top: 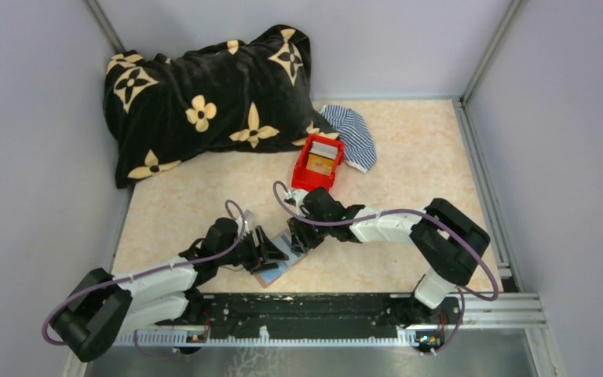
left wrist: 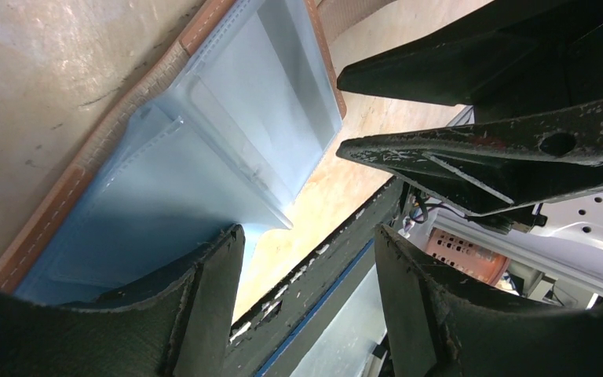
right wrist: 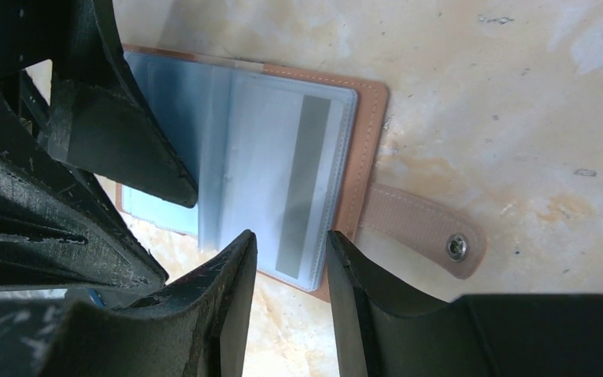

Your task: Take the credit cards out of the card holder

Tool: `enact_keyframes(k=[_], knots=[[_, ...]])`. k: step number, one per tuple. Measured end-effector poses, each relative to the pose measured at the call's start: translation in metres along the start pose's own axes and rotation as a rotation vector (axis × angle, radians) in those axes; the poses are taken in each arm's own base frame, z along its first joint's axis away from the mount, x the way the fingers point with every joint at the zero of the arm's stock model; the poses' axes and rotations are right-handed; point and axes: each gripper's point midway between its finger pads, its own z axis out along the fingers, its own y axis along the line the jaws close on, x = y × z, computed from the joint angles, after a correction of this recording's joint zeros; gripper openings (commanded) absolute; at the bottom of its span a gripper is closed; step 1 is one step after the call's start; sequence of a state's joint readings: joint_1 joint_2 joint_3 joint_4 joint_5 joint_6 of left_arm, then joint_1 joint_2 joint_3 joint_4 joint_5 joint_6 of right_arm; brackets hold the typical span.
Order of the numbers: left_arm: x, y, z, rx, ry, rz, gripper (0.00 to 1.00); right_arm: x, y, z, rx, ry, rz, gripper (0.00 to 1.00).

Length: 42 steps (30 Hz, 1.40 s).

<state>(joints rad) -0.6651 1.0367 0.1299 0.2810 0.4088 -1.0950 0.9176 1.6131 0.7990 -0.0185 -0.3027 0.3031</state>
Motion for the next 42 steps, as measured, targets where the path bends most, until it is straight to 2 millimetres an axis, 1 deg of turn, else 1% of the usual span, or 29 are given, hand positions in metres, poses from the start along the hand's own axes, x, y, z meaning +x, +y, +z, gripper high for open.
enact_keyframes(k=[6, 10, 23, 29, 34, 38, 40, 41, 42], knots=[[0.000, 0.000, 0.000, 0.000, 0.000, 0.000, 0.69, 0.002, 0.003, 0.005, -0.016, 0.005, 0.010, 0.39], [0.000, 0.000, 0.000, 0.000, 0.000, 0.000, 0.69, 0.007, 0.003, 0.007, -0.020, 0.012, 0.012, 0.39], [0.001, 0.000, -0.003, 0.007, -0.004, 0.004, 0.69, 0.007, 0.004, 0.011, -0.035, 0.004, 0.011, 0.39], [0.002, 0.002, -0.003, 0.000, 0.000, 0.000, 0.69, 0.004, 0.014, 0.018, -0.082, -0.010, -0.007, 0.39], [0.003, 0.003, -0.003, -0.002, 0.005, -0.002, 0.69, 0.005, 0.027, 0.022, -0.112, -0.009, -0.034, 0.39], [0.004, 0.003, -0.003, -0.003, 0.006, -0.002, 0.69, 0.005, 0.028, 0.022, -0.115, -0.008, -0.038, 0.39], [0.003, 0.003, -0.003, -0.003, 0.005, -0.003, 0.68, 0.006, 0.028, 0.021, -0.117, -0.005, -0.043, 0.37], [0.003, 0.003, -0.003, -0.003, 0.005, -0.002, 0.68, 0.006, 0.028, 0.021, -0.118, -0.003, -0.045, 0.32], [0.003, 0.003, -0.003, -0.003, 0.005, -0.003, 0.69, 0.007, 0.028, 0.019, -0.118, -0.001, -0.045, 0.25]])
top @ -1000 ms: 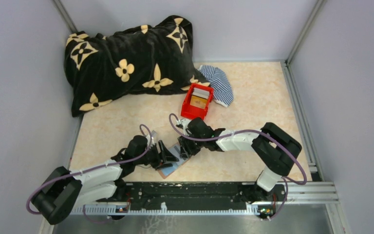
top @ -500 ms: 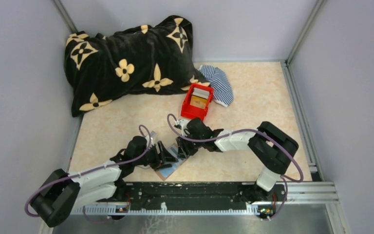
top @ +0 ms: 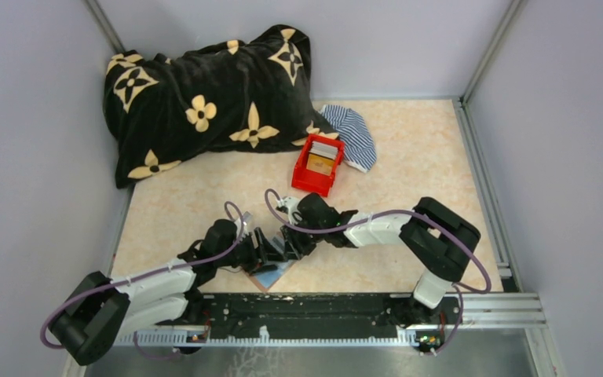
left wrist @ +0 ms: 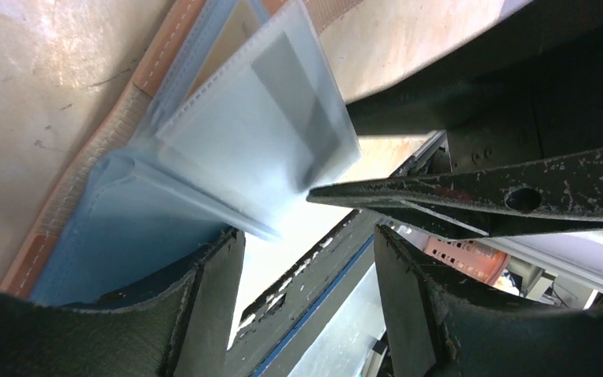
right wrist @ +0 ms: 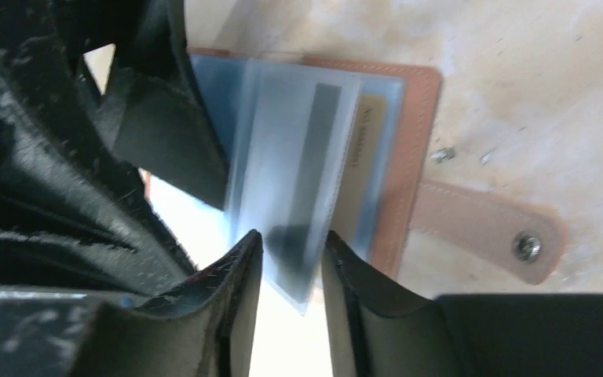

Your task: Take the credit cards out of the card holder

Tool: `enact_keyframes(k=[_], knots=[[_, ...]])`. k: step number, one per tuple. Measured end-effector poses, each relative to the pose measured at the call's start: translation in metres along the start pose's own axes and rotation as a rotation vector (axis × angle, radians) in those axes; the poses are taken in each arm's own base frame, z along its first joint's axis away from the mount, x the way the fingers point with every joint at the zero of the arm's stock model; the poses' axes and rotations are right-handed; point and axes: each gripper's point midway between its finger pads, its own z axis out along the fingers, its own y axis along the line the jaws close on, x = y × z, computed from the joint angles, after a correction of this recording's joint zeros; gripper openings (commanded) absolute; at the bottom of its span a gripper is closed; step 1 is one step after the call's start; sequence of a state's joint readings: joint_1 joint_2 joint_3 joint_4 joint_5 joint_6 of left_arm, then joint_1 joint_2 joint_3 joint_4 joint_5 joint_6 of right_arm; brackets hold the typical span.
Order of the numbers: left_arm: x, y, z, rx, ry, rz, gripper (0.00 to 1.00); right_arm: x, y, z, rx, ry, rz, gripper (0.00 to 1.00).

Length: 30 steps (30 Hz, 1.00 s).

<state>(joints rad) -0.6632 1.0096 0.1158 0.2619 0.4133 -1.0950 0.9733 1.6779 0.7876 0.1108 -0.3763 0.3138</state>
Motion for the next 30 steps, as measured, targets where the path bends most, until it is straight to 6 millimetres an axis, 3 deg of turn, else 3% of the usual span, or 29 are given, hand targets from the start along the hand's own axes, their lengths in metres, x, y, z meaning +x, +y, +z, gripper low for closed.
enact_keyframes(k=[2, 4, 7, 15, 17, 19, 21, 25, 27, 30], knots=[[0.000, 0.000, 0.000, 0.001, -0.001, 0.000, 0.69, 0.003, 0.006, -0.004, -0.017, 0.014, 0.000, 0.07], [-0.001, 0.000, 0.000, 0.001, -0.002, -0.001, 0.69, 0.003, 0.012, -0.006, -0.030, 0.014, -0.007, 0.00], [-0.002, -0.001, 0.000, 0.003, -0.006, 0.000, 0.69, -0.001, 0.021, -0.011, -0.046, 0.000, -0.023, 0.00], [-0.005, -0.005, -0.005, 0.015, -0.027, 0.041, 0.70, 0.000, 0.021, -0.013, -0.044, 0.008, -0.021, 0.00], [-0.016, -0.018, -0.011, 0.022, -0.067, 0.084, 0.71, 0.003, 0.020, -0.013, -0.037, 0.017, -0.022, 0.04], [-0.034, -0.047, -0.021, 0.043, -0.128, 0.142, 0.72, 0.006, 0.019, -0.013, -0.027, 0.029, -0.025, 0.09], [-0.056, -0.087, -0.038, 0.077, -0.208, 0.221, 0.72, 0.008, 0.017, -0.014, -0.015, 0.040, -0.028, 0.10], [-0.089, -0.138, -0.068, 0.112, -0.346, 0.298, 0.72, 0.002, 0.029, -0.013, -0.022, 0.040, -0.071, 0.05], [-0.091, -0.140, -0.073, 0.111, -0.366, 0.306, 0.71, -0.001, 0.037, -0.012, -0.024, 0.042, -0.091, 0.04], [-0.089, -0.129, -0.076, 0.087, -0.378, 0.282, 0.71, 0.004, 0.044, -0.012, -0.024, 0.062, -0.107, 0.04]])
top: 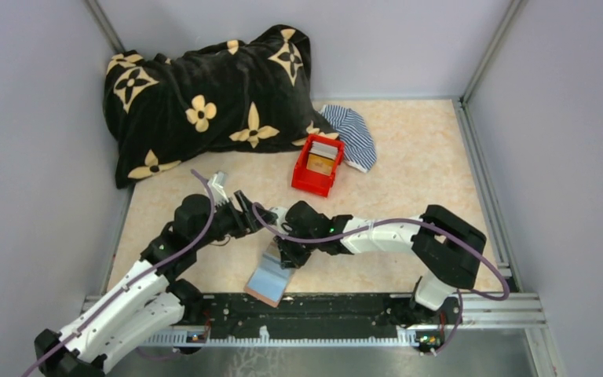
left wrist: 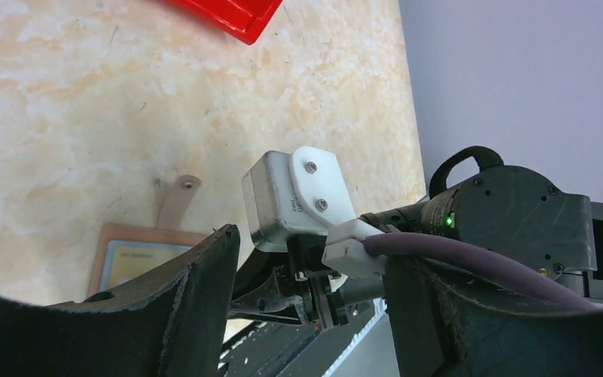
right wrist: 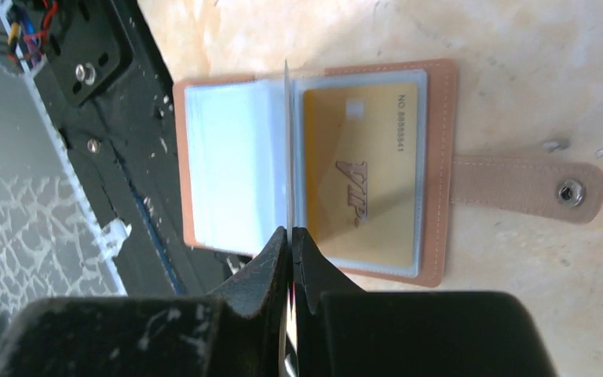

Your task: Take the credit cards out of the card holder

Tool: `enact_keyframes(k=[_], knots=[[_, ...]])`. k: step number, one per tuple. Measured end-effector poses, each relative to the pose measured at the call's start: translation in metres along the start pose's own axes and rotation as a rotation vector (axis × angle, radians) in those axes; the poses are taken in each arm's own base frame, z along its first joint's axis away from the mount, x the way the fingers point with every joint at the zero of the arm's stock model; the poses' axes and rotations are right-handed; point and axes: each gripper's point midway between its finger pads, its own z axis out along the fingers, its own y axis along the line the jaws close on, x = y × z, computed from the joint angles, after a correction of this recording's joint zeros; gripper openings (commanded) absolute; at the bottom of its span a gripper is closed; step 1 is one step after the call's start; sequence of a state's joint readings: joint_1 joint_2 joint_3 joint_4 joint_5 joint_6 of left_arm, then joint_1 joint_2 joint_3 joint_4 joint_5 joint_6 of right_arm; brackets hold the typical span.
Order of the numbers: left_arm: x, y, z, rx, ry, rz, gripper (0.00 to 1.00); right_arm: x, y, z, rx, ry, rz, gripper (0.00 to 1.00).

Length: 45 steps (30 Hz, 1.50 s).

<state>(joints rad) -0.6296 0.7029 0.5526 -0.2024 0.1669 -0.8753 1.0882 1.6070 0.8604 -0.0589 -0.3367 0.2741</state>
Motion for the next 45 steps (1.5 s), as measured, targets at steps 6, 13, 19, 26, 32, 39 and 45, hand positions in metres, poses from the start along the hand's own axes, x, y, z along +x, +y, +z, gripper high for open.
enact_keyframes(k=[6, 13, 19, 26, 32, 39, 45], knots=[[0.001, 0.009, -0.018, -0.019, -0.049, -0.027, 0.73, 0.009, 0.014, 0.004, -0.001, 0.021, -0.021, 0.00], [0.001, 0.011, -0.018, -0.039, -0.050, -0.046, 0.73, 0.006, 0.006, 0.006, 0.078, -0.002, 0.017, 0.00], [-0.005, 0.012, -0.020, -0.048, -0.083, -0.050, 0.73, -0.003, -0.013, 0.004, 0.160, -0.044, 0.082, 0.00], [-0.012, 0.037, -0.022, -0.161, -0.133, -0.054, 0.75, -0.029, -0.060, -0.017, 0.345, -0.170, 0.227, 0.00], [-0.032, 0.038, -0.029, -0.244, -0.182, -0.016, 0.75, -0.035, -0.081, -0.033, 0.466, -0.220, 0.256, 0.00], [-0.040, 0.038, -0.039, -0.258, -0.223, -0.006, 0.75, -0.035, -0.083, -0.032, 0.521, -0.180, 0.211, 0.00], [-0.042, 0.045, -0.050, -0.289, -0.253, -0.001, 0.75, -0.047, -0.054, -0.016, 0.494, -0.168, 0.125, 0.09]])
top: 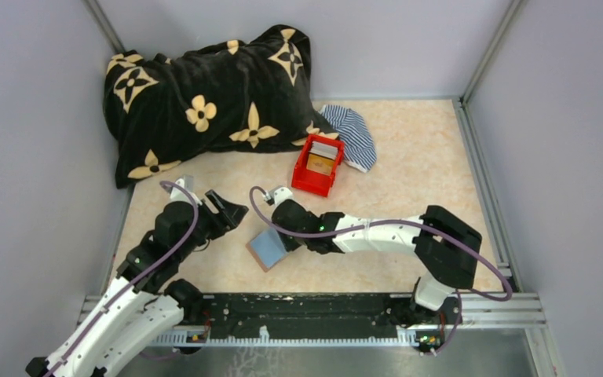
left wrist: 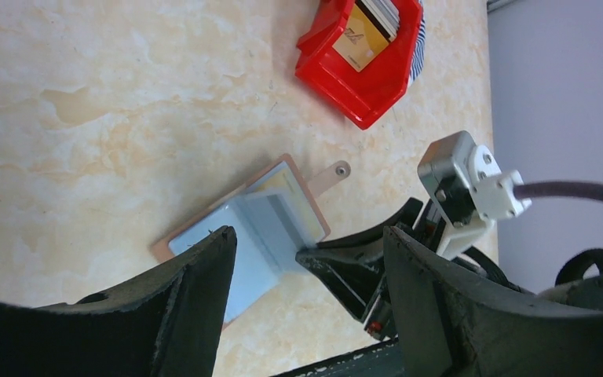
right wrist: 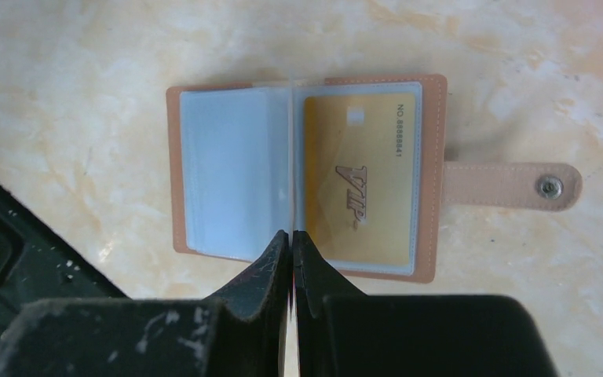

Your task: Take the credit cards out of the card holder

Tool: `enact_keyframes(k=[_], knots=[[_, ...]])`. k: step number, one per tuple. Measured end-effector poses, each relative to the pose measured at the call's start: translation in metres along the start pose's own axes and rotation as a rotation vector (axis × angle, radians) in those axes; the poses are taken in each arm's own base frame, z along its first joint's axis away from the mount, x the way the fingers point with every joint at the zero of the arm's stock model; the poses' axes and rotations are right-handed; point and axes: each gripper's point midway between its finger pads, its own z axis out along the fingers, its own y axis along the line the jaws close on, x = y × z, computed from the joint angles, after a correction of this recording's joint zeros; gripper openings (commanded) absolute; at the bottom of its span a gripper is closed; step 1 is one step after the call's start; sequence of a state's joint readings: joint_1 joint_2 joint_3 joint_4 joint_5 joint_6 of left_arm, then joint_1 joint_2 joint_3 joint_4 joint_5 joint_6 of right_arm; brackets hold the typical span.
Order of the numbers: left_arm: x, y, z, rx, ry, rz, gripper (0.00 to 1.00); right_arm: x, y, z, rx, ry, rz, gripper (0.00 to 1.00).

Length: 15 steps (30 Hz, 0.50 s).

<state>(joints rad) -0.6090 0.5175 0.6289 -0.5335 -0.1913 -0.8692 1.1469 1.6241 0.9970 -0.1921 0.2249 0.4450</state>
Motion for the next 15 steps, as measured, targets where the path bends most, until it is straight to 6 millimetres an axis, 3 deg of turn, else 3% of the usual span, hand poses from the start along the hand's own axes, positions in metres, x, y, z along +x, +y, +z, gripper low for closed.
enact_keyframes(k=[10, 15], knots=[[0.001, 0.004, -0.002, -0.013, 0.002, 0.005, 0.74, 0.010, 0.034, -0.007, -0.081, 0.020, -0.044, 0.13], [0.001, 0.003, -0.006, 0.000, -0.002, 0.002, 0.74, 0.028, 0.048, 0.004, -0.120, 0.069, -0.057, 0.33]])
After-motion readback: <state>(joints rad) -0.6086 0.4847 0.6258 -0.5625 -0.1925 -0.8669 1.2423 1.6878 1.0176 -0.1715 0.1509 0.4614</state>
